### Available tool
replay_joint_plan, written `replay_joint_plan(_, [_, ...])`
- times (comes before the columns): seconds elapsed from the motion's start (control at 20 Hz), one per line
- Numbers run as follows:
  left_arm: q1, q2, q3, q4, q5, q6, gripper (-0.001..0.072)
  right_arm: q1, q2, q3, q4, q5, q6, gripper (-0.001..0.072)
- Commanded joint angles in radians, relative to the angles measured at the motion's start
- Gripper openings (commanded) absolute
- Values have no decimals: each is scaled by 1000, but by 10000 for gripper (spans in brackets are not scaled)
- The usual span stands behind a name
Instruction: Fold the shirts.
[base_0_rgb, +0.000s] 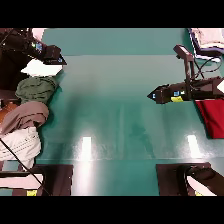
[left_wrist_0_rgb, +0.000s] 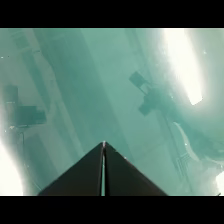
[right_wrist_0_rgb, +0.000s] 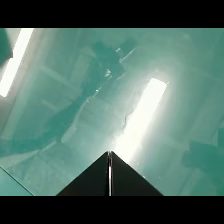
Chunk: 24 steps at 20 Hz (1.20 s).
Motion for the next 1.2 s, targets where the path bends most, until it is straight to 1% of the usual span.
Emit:
replay_joint_plan(0.0, [0, 1, 0, 0, 0, 0, 24, 1, 8, 0, 0, -11, 1, 16])
replay_joint_plan(0.45, [0, 1, 0, 0, 0, 0, 24, 1, 8, 0, 0, -12, 19, 16])
replay_joint_plan(0.65, [0, 1, 0, -13, 14, -8, 24, 1, 8, 0, 0, -35, 19, 16])
replay_joint_plan(0.75, [0, 1, 0, -22, 38, -7, 24, 1, 8, 0, 0, -49, 19, 15])
replay_joint_plan(0.8, [0, 1, 0, -15, 72, 3, 25, 1, 8, 0, 0, -56, 19, 16])
replay_joint_plan(0.85, [0, 1, 0, 19, 130, 29, 153, 1, 8, 0, 0, -60, 19, 15])
replay_joint_plan(0.9, [0, 0, 0, 94, 195, 19, 488, 1, 8, 0, 0, -63, 19, 16])
replay_joint_plan(0.95, [1, -5, 0, 205, 274, -32, 621, 1, 8, 0, 0, -63, 19, 16])
replay_joint_plan(1.0, [1, -15, 0, 336, 337, -93, 622, 1, 8, 0, 0, -63, 19, 15])
replay_joint_plan(1.05, [6, -35, 0, 446, 370, -140, 622, 1, 8, 0, 0, -63, 19, 16])
replay_joint_plan(1.1, [23, -68, 0, 506, 394, -160, 622, 2, 8, 0, 4, -63, 19, 16])
replay_joint_plan(1.15, [47, -103, 0, 511, 415, -159, 623, 2, 8, 0, 7, -63, 20, 15])
